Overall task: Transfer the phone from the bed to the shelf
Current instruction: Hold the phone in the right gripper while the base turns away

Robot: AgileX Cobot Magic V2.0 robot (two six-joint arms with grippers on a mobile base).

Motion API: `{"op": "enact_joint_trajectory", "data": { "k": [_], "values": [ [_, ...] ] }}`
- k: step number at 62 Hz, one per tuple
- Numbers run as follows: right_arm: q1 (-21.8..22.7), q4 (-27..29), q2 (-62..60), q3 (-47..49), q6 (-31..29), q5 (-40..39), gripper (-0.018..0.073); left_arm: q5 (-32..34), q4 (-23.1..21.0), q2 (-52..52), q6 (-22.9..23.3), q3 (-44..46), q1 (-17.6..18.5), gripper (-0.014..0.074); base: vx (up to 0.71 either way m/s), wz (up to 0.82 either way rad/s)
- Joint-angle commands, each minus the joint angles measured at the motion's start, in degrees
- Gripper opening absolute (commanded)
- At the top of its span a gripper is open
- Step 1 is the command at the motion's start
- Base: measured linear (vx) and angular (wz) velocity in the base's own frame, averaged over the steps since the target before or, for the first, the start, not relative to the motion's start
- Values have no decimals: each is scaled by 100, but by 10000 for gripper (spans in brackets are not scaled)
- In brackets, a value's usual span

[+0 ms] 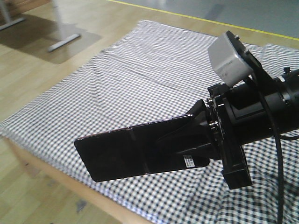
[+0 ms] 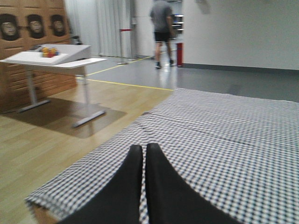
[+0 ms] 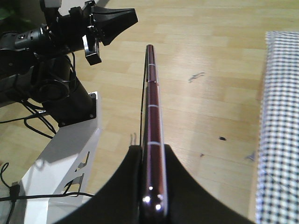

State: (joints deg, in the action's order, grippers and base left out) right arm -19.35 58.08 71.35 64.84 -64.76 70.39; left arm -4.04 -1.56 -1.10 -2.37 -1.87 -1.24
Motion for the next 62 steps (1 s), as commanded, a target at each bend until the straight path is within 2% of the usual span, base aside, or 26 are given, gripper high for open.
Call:
{"op": "enact_joint_trajectory", "data": {
  "k": [1,62],
  "values": [
    [10,469,-148,148,6,332,-2,404,-56,-31,50,143,2,1,-16,63],
    [10,469,-148,148,0,332,-2,404,-56,-31,50,143,2,1,-16,63]
  ]
}}
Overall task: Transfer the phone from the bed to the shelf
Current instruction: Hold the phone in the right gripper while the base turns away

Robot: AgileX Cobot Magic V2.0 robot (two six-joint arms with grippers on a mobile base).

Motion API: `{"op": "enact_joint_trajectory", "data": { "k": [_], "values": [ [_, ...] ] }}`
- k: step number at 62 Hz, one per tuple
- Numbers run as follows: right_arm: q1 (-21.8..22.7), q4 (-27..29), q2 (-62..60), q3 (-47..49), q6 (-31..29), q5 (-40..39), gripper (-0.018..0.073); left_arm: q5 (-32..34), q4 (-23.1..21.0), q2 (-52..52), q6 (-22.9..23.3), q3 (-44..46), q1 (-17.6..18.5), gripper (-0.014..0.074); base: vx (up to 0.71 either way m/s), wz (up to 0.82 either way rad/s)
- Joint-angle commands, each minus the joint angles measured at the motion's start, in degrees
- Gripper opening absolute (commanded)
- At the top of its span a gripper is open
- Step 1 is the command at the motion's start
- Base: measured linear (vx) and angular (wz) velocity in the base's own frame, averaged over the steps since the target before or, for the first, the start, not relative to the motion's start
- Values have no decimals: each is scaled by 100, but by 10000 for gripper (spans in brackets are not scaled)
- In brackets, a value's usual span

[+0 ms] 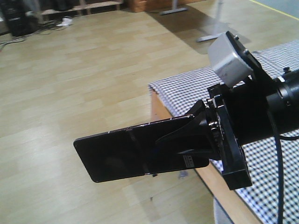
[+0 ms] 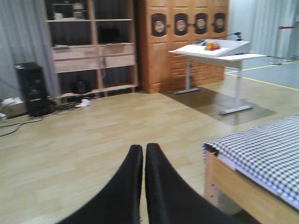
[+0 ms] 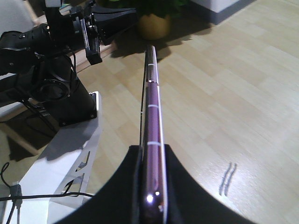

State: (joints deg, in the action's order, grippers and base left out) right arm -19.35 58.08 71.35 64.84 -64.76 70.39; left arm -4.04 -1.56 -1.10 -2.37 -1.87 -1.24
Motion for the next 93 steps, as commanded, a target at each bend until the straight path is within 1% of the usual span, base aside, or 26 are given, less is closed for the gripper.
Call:
{"op": "enact_joint_trajectory", "data": {
  "k": [1,59,74,93],
  "values": [
    [10,469,-148,148,0,332,-2,404,-56,-31,50,143,2,1,-15,59],
    [10,469,-148,148,5,332,-2,404,-56,-31,50,143,2,1,-14,52],
    [10,469,-148,148,5,332,-2,404,-56,-31,50,143,2,1,-6,19],
    [10,469,-157,148,-2,332,-2,404,-56,-31,50,143,2,1,2,-5]
  ]
}}
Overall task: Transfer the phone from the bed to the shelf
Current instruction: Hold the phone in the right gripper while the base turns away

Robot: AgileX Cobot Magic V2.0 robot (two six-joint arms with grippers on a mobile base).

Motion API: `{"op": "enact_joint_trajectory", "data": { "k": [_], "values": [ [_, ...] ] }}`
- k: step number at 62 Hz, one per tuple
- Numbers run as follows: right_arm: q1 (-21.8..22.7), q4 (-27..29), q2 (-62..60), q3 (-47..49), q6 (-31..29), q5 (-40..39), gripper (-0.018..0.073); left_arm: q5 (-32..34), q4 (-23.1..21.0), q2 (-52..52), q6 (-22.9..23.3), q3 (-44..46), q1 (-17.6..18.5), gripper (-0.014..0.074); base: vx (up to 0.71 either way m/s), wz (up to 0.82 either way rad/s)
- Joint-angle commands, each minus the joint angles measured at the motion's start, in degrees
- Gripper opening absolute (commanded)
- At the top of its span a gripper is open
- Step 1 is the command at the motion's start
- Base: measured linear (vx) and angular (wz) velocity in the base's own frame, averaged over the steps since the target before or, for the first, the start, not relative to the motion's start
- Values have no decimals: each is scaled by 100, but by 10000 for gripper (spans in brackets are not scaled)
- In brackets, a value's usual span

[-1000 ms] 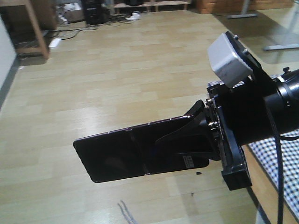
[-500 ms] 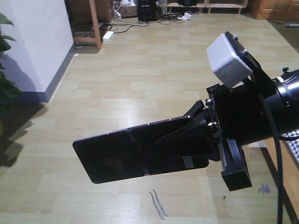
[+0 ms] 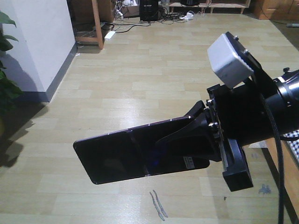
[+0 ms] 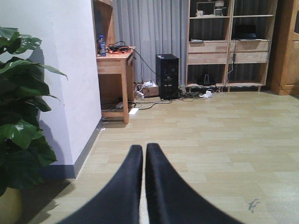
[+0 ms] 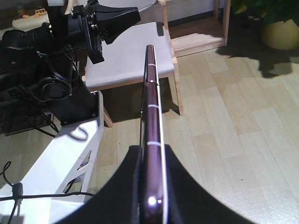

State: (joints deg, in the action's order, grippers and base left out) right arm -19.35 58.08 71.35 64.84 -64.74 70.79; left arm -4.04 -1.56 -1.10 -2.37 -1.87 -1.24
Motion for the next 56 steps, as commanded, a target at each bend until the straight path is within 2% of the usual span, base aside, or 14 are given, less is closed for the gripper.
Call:
{"op": "enact_joint_trajectory", "data": {
  "k": [1,27,56],
  "values": [
    [10,469,-157,148,-4,291,-2,404,-56,-31,50,143,2,1,6,-8],
    [10,467,-165,148,4,291,-2,404,-56,-31,50,143,2,1,6,-6],
    [10,469,-189,148,4,291,-2,404,-56,-31,50,143,2,1,6,9]
  ]
}}
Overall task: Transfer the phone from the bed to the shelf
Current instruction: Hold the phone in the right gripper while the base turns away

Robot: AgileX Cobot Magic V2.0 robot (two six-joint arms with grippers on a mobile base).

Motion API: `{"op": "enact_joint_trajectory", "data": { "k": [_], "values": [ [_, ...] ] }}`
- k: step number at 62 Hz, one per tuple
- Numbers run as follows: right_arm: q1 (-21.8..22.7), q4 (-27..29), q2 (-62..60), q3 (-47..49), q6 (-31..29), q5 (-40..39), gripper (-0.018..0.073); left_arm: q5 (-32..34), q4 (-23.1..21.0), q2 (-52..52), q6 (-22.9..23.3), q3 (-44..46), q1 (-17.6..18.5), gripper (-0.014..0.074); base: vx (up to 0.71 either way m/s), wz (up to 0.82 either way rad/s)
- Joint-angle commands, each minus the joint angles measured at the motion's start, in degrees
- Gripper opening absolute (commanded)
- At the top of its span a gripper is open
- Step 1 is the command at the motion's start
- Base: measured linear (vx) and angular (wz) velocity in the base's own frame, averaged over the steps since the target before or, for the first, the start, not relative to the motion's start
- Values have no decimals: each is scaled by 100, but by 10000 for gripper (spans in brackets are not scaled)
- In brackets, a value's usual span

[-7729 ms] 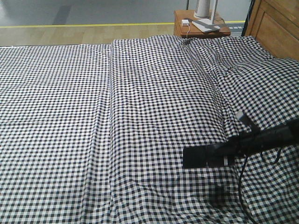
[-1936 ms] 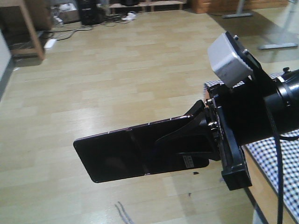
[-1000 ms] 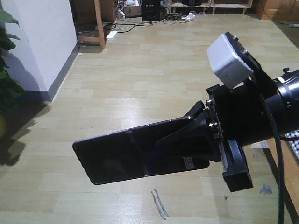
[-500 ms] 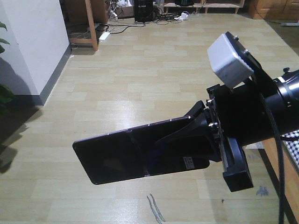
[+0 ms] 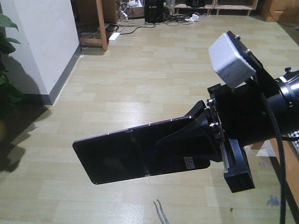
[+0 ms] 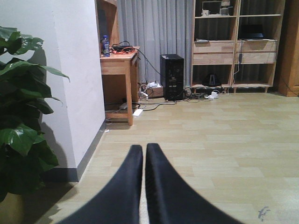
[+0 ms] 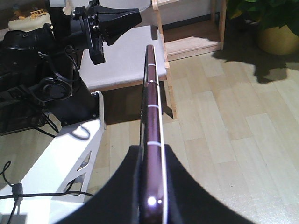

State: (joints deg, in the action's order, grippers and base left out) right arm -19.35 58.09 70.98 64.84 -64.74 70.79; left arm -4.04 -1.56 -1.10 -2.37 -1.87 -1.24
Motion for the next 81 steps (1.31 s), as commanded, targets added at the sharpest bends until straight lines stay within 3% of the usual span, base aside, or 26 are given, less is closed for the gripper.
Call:
{"op": "enact_joint_trajectory", "data": {
  "k": [1,81],
  "values": [
    [10,468,-151,148,4,291,-2,404,-56,-31,50,143,2,1,5,6],
    [10,468,-151,148,4,291,-2,404,-56,-31,50,143,2,1,14,0]
  ]
}}
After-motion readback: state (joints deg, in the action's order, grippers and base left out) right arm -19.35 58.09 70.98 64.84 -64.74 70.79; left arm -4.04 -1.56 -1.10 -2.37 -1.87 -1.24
